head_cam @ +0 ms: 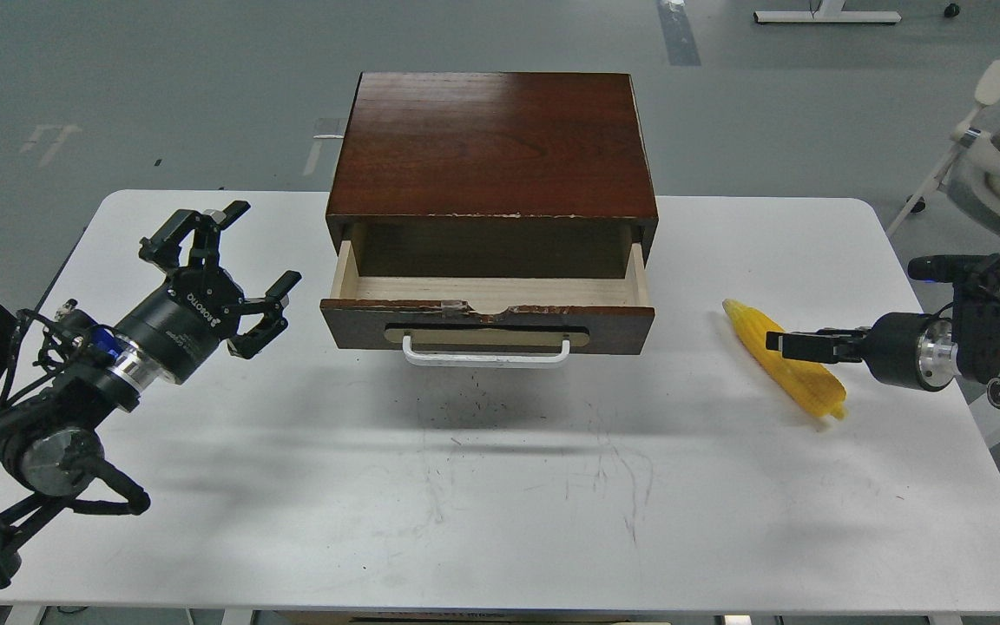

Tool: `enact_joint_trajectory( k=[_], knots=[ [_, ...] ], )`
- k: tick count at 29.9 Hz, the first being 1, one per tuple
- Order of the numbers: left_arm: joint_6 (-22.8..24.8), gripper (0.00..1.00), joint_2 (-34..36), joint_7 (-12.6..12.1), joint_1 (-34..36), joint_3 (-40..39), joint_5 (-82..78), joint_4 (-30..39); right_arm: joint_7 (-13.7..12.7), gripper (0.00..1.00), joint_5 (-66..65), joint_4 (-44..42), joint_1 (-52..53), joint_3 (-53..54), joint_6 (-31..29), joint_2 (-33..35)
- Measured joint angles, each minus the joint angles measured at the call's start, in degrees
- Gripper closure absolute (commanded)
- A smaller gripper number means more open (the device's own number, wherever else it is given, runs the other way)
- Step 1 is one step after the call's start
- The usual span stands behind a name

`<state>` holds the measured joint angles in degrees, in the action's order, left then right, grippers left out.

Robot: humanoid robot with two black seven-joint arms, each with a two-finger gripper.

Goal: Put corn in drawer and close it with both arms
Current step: 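Close the right gripper around the yellow corn cob, then lift the corn with the right gripper and carry it over the drawer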

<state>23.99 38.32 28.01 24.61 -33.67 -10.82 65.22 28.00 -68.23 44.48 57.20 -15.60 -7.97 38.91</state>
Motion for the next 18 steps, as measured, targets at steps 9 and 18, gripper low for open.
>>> enact_joint_trajectory(
  k=[9,18],
  knots=[
    [0.0,0.0,-0.1,0.0,-0.1,0.0,0.0,0.0,0.0,0.36,-0.1,-1.2,-0.5,-4.4,2.6,-2.1],
    [0.0,0.0,-0.1,0.0,-0.1,0.0,0.0,0.1,0.0,0.84,-0.1,-0.6,-0.6,-6.8,3.7,-1.8]
  ],
)
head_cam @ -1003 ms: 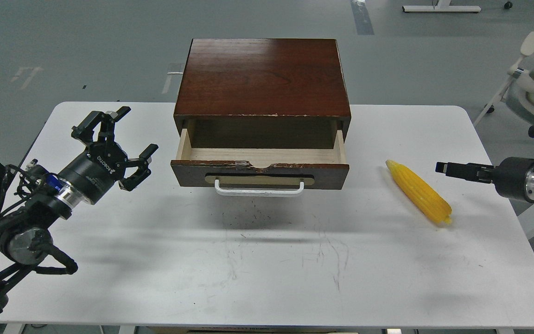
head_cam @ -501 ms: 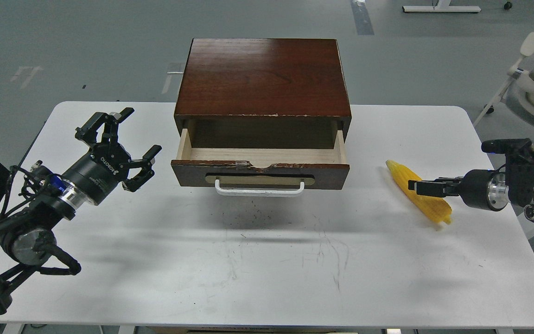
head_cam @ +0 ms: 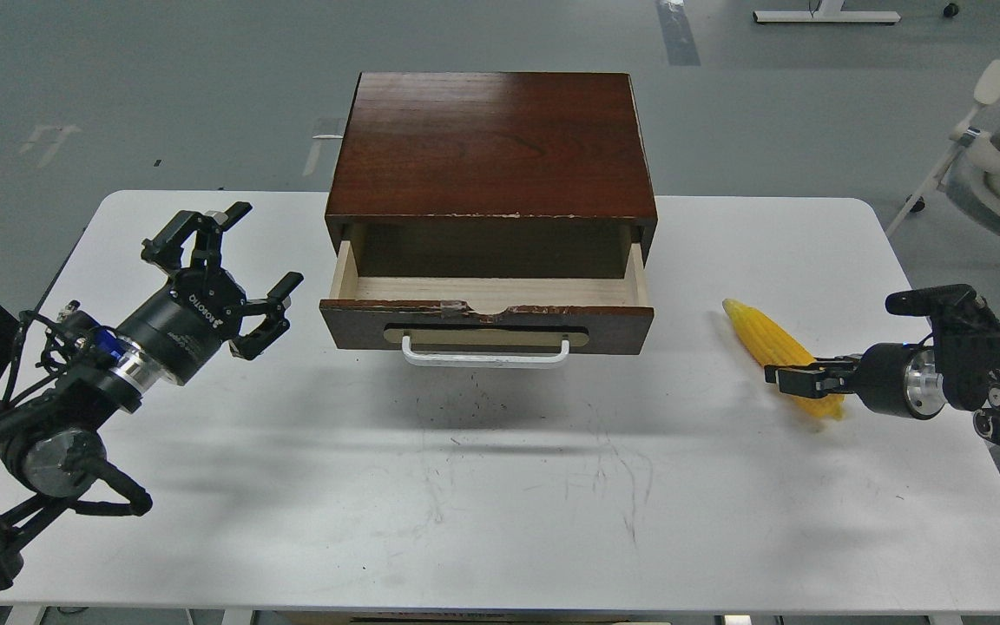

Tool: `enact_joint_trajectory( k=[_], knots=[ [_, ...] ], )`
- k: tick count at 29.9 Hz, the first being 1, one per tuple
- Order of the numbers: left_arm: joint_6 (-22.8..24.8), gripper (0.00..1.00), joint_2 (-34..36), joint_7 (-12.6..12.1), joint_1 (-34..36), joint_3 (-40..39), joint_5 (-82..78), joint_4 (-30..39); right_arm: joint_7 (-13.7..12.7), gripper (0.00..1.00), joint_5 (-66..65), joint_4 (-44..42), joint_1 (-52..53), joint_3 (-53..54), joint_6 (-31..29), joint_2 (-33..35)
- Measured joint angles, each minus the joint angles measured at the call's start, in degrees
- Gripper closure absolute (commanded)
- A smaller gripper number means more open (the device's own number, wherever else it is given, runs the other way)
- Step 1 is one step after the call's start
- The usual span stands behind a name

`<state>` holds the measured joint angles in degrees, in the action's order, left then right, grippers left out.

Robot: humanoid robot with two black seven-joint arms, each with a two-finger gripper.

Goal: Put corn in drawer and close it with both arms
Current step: 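Lift the corn with the right gripper and carry it over the drawer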

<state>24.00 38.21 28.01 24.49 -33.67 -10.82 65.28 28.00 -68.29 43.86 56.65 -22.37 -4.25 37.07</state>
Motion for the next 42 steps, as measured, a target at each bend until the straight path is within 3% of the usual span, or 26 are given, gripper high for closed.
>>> enact_joint_trajectory(
  k=[7,14,20,29,36,42],
  knots=[
    [0.0,0.0,0.3,0.0,0.0,0.0,0.0,0.1,0.0,0.82,0.4,3.1,5.5,0.5,1.3,3.1],
    [0.0,0.0,0.3,0.0,0.0,0.0,0.0,0.2,0.0,0.79,0.7,9.7,19.9,0.4,1.7,8.0],
    [0.0,0.0,0.4,0.0,0.0,0.0,0.0,0.2,0.0,0.75,0.9,15.6,33.8,-0.1,0.8,7.8],
    [0.0,0.0,0.6,0.0,0.0,-0.5,-0.1,0.2,0.0,0.75,0.8,21.2,50.5,-10.5,0.6,-5.9],
    [0.0,0.0,0.8,0.0,0.0,-0.5,-0.1,0.2,0.0,0.75,-1.0,22.4,52.5,-14.7,1.2,-15.5],
    [0.0,0.0,1.2,0.0,0.0,-0.9,-0.1,0.2,0.0,0.75,-6.8,21.7,52.5,-19.1,6.8,-20.5]
  ],
)
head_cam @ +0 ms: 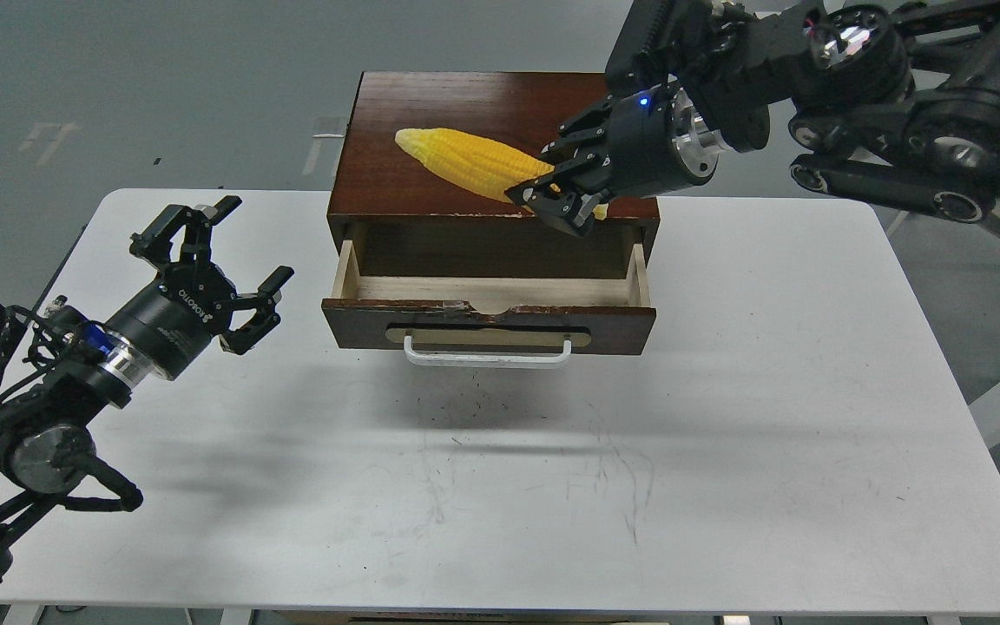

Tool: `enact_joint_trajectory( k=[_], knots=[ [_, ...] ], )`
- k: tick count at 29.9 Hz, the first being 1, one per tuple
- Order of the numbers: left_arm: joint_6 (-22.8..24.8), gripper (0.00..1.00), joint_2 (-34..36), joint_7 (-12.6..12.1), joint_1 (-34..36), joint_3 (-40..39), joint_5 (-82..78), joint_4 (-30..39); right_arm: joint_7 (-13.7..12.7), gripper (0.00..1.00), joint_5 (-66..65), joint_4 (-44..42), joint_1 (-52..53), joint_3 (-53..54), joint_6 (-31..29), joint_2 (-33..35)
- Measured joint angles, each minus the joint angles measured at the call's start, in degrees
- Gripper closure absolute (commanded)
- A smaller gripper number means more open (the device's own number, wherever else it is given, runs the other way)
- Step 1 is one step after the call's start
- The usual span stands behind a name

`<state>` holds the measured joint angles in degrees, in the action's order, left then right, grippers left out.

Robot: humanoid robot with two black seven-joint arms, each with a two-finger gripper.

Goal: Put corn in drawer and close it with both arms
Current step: 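Lift the corn with the right gripper and carry it over the drawer, then lower the corn into the open drawer and open the right gripper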

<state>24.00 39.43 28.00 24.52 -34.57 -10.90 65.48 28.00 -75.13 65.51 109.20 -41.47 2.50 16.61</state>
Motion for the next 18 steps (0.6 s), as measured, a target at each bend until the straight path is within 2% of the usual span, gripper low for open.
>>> enact_joint_trajectory(
  k=[11,14,16,17,18],
  knots=[
    [0.1,0.0,0.1,0.0,-0.2,-0.3,0.0,0.0,0.0,0.75,-1.9,-4.1,-3.6,-6.7,6.7,-7.2],
    [0.1,0.0,0.1,0.0,-0.2,-0.3,0.1,0.0,0.0,0.65,-2.0,-5.4,-5.1,-7.0,7.2,-8.4],
    [0.1,0.0,0.1,0.0,-0.2,-0.3,0.1,0.0,0.0,0.5,-2.0,-6.3,-6.0,-7.0,7.4,-9.1],
    [0.1,0.0,0.1,0.0,-0.2,-0.3,0.1,0.0,0.0,0.36,-2.0,-6.7,-6.3,-7.0,7.5,-9.3],
    [0.1,0.0,0.1,0.0,-0.2,-0.3,0.1,0.0,0.0,0.27,-2.0,-7.0,-6.5,-7.0,7.5,-9.4]
  ],
)
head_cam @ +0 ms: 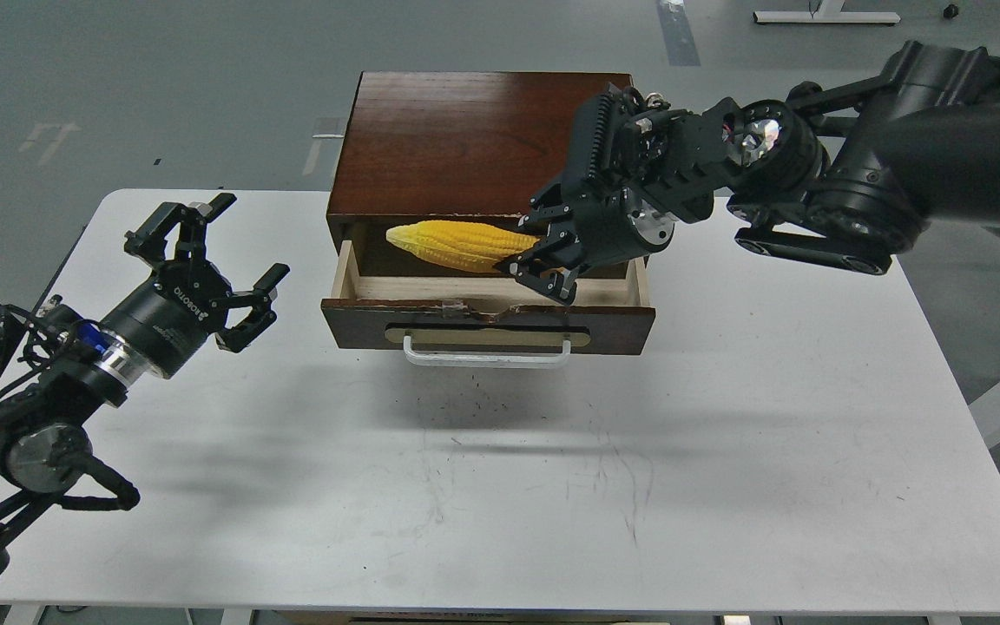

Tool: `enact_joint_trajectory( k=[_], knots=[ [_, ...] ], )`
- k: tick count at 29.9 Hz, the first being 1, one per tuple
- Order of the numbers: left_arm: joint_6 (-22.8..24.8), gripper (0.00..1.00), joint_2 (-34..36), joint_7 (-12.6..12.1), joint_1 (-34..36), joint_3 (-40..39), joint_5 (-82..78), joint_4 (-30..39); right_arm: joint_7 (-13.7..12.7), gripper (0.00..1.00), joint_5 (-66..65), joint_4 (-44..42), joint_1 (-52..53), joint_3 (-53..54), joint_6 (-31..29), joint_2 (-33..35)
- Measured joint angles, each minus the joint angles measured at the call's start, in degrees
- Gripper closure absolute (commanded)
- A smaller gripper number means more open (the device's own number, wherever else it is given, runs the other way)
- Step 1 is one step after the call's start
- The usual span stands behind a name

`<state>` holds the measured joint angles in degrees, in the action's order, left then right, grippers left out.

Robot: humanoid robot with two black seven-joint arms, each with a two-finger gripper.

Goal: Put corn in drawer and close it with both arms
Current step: 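Lower the corn into the open drawer and open the right gripper, then withdraw the right gripper from the drawer back to its side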

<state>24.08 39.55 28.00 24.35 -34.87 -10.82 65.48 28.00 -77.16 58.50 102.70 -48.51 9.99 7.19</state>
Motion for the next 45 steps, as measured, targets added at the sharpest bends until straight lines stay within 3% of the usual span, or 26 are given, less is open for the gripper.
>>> enact_joint_trajectory(
  k=[10,14,19,29,36,45],
  knots=[
    [0.0,0.0,0.0,0.0,0.0,0.0,0.0,0.0,0.0,0.18,0.5,0.0,-0.6,0.3,0.3,-0.1],
    [0.0,0.0,0.0,0.0,0.0,0.0,0.0,0.0,0.0,0.07,0.8,0.2,-0.3,0.4,1.0,0.2],
    [0.0,0.0,0.0,0.0,0.0,0.0,-0.1,0.0,0.0,0.05,2.6,1.2,0.9,1.8,1.6,1.9],
    [0.1,0.0,-0.5,0.0,0.0,0.1,-0.1,0.0,0.0,0.04,22.7,6.5,4.8,11.5,1.3,16.7],
    [0.1,0.0,-1.0,0.0,0.0,0.2,-0.3,0.0,0.0,0.04,37.2,6.9,-11.0,26.9,1.0,30.0],
    [0.1,0.0,-1.7,0.0,-0.1,0.1,-0.3,0.0,0.0,0.04,55.6,6.3,-41.1,53.3,0.4,34.5]
  ],
)
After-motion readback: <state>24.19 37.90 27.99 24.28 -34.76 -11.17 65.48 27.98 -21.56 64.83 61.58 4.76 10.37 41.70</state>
